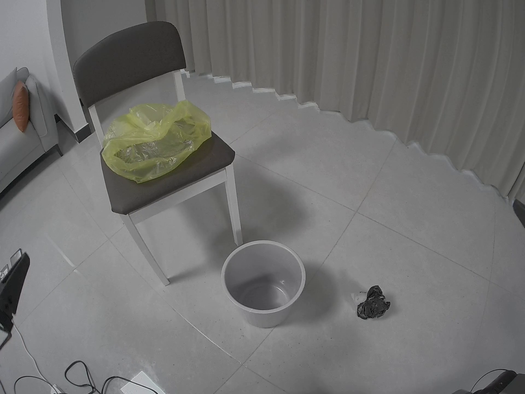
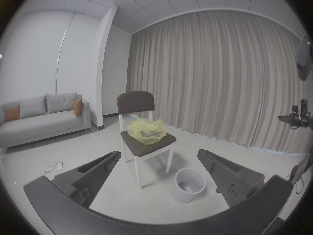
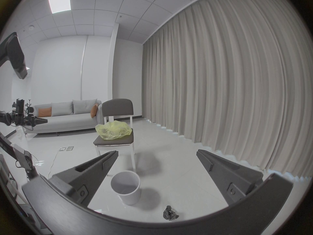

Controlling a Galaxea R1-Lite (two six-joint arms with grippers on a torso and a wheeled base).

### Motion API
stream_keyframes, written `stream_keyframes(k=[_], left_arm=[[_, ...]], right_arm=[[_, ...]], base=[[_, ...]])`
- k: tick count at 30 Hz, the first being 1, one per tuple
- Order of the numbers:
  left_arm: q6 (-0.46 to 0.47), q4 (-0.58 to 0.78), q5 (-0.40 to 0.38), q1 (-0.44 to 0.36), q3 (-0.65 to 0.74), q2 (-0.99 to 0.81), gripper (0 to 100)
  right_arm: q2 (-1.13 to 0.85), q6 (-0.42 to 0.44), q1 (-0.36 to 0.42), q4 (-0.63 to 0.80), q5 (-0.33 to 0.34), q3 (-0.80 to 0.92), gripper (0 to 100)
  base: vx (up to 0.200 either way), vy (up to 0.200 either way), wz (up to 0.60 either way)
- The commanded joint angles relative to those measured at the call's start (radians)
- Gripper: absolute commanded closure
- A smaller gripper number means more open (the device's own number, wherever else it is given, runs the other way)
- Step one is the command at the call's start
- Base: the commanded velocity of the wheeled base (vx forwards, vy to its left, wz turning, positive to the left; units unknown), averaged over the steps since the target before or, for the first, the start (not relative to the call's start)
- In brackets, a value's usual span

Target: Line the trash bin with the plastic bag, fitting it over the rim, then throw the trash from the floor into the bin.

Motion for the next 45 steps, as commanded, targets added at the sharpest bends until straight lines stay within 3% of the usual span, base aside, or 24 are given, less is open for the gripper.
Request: stream_keyframes(k=[1,12,19,30,45], left_arm=[[0.076,-0.002,0.077,-0.002,-0.213,0.378,0],[0.074,0.009,0.125,0.024,-0.512,0.835,0],[0.074,0.012,0.22,0.026,-0.681,1.071,0],[0.065,0.07,0.22,0.058,-0.935,1.298,0],[0.07,0.075,0.244,0.067,-1.176,1.541,0]], right_arm=[[0.174,0.023,0.062,-0.089,0.008,0.035,0],[0.222,0.037,0.054,-0.141,0.008,0.058,0],[0.22,0.037,0.054,-0.14,0.008,0.058,0],[0.237,0.037,0.046,-0.137,0.008,0.066,0],[0.278,0.035,0.029,-0.146,0.008,0.08,0]], base=[[0.0,0.0,0.0],[0.0,0.0,0.0],[0.0,0.0,0.0],[0.0,0.0,0.0],[0.0,0.0,0.0]])
